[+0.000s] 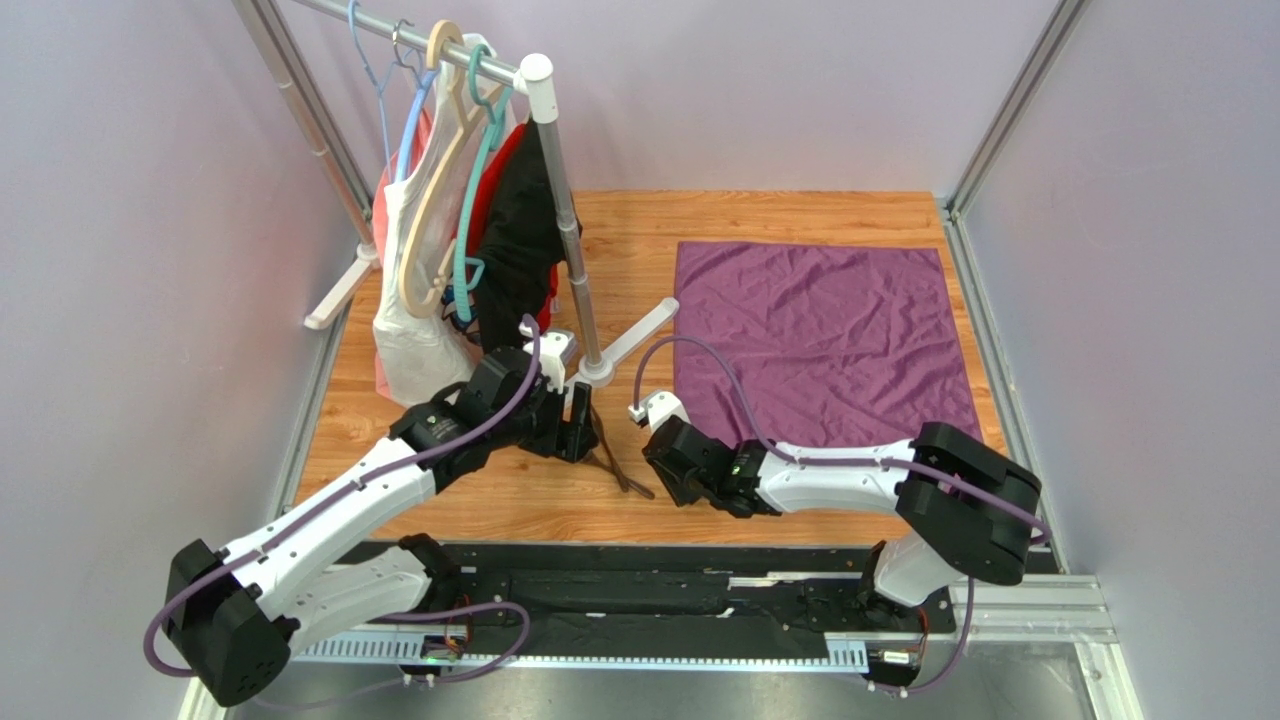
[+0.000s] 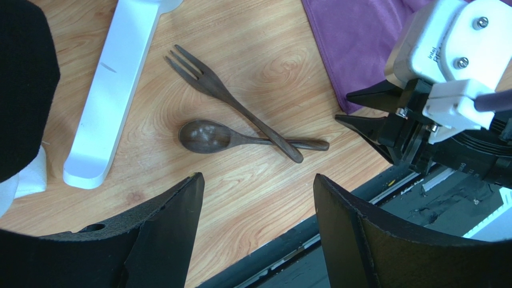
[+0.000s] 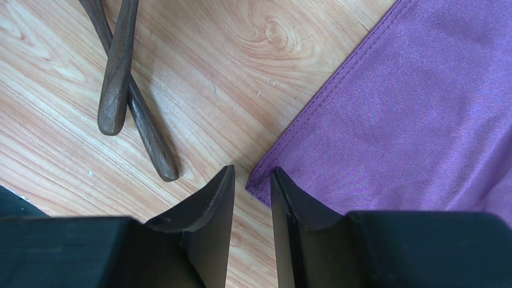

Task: Fold the napkin, place the utensils inside, and roll it up
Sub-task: Fold the napkin

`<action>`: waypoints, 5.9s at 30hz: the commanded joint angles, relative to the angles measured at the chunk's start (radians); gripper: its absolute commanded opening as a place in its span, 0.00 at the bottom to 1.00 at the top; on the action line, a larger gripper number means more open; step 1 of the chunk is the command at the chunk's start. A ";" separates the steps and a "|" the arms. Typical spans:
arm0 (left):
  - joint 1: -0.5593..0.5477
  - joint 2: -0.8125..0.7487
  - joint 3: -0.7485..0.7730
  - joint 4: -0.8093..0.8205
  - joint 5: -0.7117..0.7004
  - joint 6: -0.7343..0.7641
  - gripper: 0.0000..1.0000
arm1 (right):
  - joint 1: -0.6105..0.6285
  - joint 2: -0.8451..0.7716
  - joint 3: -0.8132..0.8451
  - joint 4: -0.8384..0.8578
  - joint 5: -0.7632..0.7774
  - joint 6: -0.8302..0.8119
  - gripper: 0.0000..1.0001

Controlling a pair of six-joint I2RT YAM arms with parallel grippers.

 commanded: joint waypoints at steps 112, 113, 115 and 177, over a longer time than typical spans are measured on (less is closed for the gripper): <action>0.045 0.032 0.157 -0.028 0.150 0.094 0.81 | -0.558 -0.192 0.185 -0.340 -0.163 -0.102 0.00; 0.047 0.046 0.182 -0.022 0.159 0.098 0.81 | -0.581 -0.181 0.206 -0.338 -0.160 -0.113 0.00; 0.050 0.086 0.213 -0.017 0.165 0.114 0.81 | -0.647 -0.140 0.231 -0.332 -0.162 -0.130 0.00; 0.091 0.388 0.386 -0.062 0.269 0.249 0.80 | -1.310 0.873 1.396 -0.298 -0.107 -0.294 0.00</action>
